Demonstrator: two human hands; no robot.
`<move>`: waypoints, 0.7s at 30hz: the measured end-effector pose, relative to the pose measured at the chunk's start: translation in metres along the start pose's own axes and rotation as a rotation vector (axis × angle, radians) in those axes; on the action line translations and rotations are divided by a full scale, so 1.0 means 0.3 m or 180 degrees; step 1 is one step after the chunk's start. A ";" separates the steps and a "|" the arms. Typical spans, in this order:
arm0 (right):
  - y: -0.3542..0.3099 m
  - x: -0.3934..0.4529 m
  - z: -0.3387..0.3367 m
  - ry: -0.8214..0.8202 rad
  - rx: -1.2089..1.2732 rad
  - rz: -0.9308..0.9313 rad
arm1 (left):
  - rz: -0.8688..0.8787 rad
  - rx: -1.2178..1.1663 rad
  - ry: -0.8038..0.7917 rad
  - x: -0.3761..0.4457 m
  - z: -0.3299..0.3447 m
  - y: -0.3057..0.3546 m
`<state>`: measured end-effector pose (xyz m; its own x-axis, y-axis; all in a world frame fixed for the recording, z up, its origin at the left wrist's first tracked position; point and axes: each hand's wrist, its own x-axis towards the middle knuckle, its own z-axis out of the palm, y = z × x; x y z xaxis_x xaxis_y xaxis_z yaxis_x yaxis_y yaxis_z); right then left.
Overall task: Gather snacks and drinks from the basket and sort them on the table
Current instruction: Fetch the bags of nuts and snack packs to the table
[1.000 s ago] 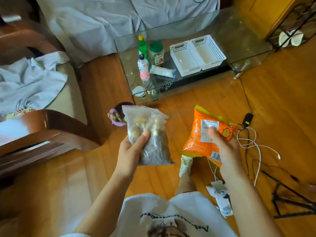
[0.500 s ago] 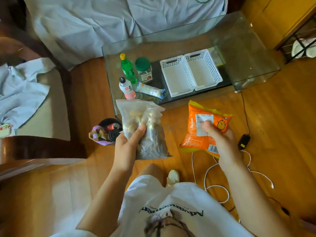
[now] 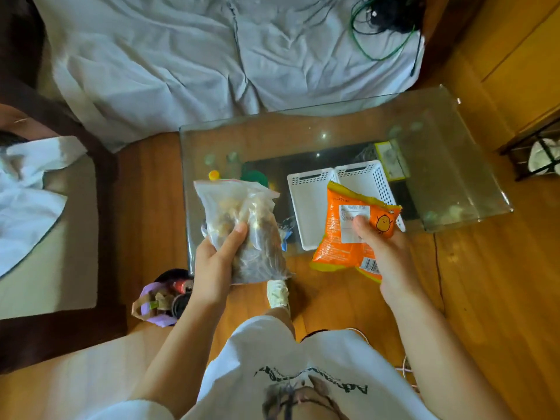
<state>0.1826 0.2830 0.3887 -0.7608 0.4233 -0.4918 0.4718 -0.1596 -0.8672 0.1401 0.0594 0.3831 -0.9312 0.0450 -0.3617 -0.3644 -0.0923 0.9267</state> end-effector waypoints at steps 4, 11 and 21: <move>-0.095 0.180 0.052 0.0078 0.0068 0.0034 | -0.0035 0.0039 -0.0075 0.196 0.066 0.072; -0.156 0.555 0.136 0.0127 -0.0069 0.0247 | -0.0259 0.0074 -0.0069 0.551 0.159 0.079; 0.035 1.300 0.295 -0.0035 -0.0132 0.0535 | -0.0567 0.0243 0.0458 1.196 0.286 -0.237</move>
<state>-0.1487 0.3675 0.1810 -0.6743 0.3841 -0.6307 0.6106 -0.1903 -0.7687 -0.1674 0.1675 0.1963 -0.8458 -0.0889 -0.5260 -0.5264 -0.0200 0.8500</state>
